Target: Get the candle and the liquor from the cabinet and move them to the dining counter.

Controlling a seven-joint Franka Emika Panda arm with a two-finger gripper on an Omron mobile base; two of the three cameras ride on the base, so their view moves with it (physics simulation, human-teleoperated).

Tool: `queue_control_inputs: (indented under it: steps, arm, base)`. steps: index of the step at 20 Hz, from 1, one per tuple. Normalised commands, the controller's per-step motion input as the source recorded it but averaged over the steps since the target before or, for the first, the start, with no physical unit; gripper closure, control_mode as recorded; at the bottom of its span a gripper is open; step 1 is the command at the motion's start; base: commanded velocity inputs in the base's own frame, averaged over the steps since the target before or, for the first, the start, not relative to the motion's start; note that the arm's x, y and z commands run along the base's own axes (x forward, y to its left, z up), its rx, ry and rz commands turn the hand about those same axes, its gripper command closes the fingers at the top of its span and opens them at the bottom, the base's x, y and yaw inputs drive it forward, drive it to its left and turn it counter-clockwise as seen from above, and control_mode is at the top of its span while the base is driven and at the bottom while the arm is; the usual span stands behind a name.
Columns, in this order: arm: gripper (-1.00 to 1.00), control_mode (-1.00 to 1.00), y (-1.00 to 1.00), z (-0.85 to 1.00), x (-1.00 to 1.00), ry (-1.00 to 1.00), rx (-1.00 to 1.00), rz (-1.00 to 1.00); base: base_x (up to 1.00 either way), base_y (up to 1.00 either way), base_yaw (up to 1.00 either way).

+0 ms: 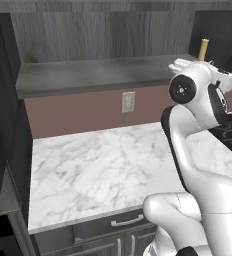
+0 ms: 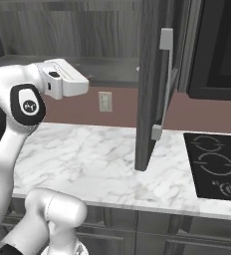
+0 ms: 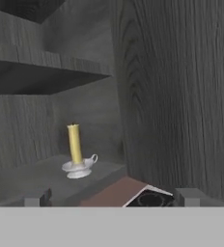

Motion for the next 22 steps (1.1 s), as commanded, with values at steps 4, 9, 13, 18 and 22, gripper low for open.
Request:
queue_control_inputs:
  steps: [4, 9, 13, 18, 22]
  arm:
    - [-1.00, -1.00, -0.24, 0.08, 0.25, -0.02, 0.00, 0.00]
    - [-1.00, -1.00, -0.24, 0.00, 0.29, -0.02, 0.00, 0.00]
    - [-1.00, -1.00, -0.24, -0.03, 0.37, 0.00, 0.00, 0.00]
    - [-1.00, -1.00, -0.21, -0.10, 0.34, -0.05, 0.00, 0.00]
    - [-1.00, -1.00, -0.17, -0.19, 0.29, -0.09, 0.00, 0.00]
  base:
    - [0.00, 0.00, 0.00]
    - [0.00, 0.00, 0.00]
    - [0.00, 0.00, 0.00]
    - [0.00, 0.00, 0.00]
    - [0.00, 0.00, 0.00]
